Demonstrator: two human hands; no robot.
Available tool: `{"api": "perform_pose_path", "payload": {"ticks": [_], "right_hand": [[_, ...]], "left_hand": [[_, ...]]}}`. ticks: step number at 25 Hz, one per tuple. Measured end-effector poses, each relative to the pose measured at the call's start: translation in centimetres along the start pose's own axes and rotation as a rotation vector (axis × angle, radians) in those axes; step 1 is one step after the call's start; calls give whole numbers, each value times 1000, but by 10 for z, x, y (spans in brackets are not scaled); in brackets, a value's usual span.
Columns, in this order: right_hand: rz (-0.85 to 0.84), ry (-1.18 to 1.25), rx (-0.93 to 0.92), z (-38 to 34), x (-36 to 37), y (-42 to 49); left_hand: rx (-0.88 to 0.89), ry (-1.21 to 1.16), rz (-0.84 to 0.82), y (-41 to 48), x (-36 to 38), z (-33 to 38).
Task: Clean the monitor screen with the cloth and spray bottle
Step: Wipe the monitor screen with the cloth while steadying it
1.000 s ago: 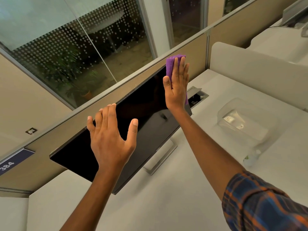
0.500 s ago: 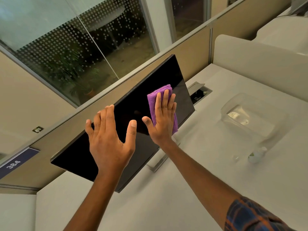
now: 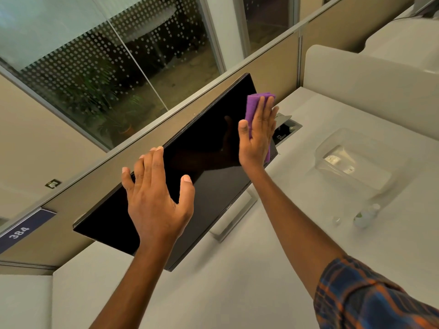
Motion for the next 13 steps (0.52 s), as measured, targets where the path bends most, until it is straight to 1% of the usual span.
{"api": "perform_pose_path", "payload": {"ticks": [3, 6, 10, 13], "right_hand": [[2, 34, 173, 29, -3, -14], [-2, 70, 301, 45, 1, -31], [-27, 130, 423, 36, 14, -55], [-39, 177, 455, 13, 34, -99]], "left_hand": [[7, -1, 2, 1, 0, 0], [11, -12, 6, 0, 1, 1], [-10, -33, 14, -2, 0, 3], [-8, -30, 14, -2, -1, 2]]}}
Point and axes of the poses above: each hand's wrist, its own y-axis towards the middle knuckle, its own x-axis out of the palm, z = x × y, the point moved 2 cm from there along y, towards the middle knuckle, and after that the axes turned 12 degrees about -z, right-handed, at the moved point
